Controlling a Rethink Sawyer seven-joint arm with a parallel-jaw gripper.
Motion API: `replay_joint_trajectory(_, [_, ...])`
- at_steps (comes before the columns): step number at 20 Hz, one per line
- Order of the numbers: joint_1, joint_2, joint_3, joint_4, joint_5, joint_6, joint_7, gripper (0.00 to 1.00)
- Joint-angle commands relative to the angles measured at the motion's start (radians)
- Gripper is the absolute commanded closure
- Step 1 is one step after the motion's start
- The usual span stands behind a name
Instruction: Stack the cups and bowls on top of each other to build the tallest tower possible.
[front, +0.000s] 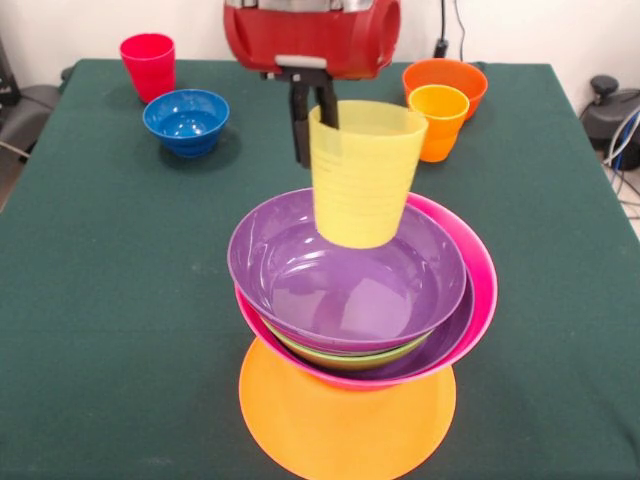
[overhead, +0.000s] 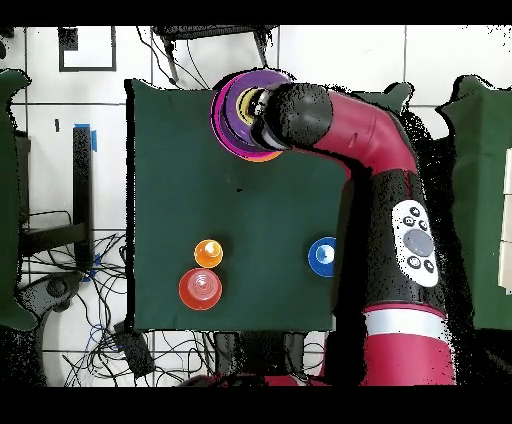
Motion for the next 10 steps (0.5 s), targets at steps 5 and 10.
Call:
replay_joint_trajectory(5, [-0.018,0.085,0.041,0.141,-0.052,-0.117,0.022,1.0])
replay_joint_trajectory(10, [-0.021,0.105,0.049,0.174,-0.047,-0.172,0.034,1.0])
